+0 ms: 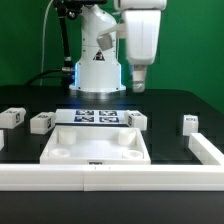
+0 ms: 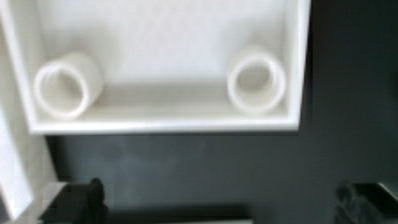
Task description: Assemble one leg
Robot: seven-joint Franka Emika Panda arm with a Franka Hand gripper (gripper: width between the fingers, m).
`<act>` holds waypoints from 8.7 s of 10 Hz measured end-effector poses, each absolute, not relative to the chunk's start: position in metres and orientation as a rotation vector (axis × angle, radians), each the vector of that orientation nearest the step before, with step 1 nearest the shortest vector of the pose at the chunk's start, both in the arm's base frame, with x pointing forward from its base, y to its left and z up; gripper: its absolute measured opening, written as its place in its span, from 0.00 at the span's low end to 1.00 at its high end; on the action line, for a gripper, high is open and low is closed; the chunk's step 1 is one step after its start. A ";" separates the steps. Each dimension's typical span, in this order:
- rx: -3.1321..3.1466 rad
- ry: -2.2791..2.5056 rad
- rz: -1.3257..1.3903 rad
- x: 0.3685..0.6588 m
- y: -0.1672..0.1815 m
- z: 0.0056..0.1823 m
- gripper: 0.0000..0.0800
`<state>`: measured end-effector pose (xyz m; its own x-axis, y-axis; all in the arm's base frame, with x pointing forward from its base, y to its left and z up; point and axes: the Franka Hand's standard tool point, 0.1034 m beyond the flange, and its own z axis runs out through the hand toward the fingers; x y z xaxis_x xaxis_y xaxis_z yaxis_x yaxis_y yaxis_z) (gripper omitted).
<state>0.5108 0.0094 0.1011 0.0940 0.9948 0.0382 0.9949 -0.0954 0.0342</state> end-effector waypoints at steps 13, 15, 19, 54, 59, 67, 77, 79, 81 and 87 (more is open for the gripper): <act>-2.300 -2.127 -0.100 0.491 -0.034 0.014 0.81; -2.305 -2.102 -0.089 0.487 -0.030 0.006 0.81; -2.314 -2.090 -0.086 0.486 -0.032 0.005 0.65; -2.313 -2.097 -0.126 0.487 0.062 0.035 0.81; -2.450 -1.958 -0.166 0.479 0.069 0.048 0.81; -2.957 -0.815 -0.200 0.467 0.097 0.044 0.81; -2.930 0.576 -0.137 0.450 0.123 0.038 0.81; -2.871 0.774 -0.113 0.447 0.139 0.039 0.81; -2.857 0.810 -0.099 0.441 0.155 0.038 0.81; -2.888 0.732 0.086 0.434 0.159 0.034 0.81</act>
Offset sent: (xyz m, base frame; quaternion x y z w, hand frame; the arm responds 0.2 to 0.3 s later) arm 0.0000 0.0000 0.0000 0.0000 0.0000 0.0000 1.0000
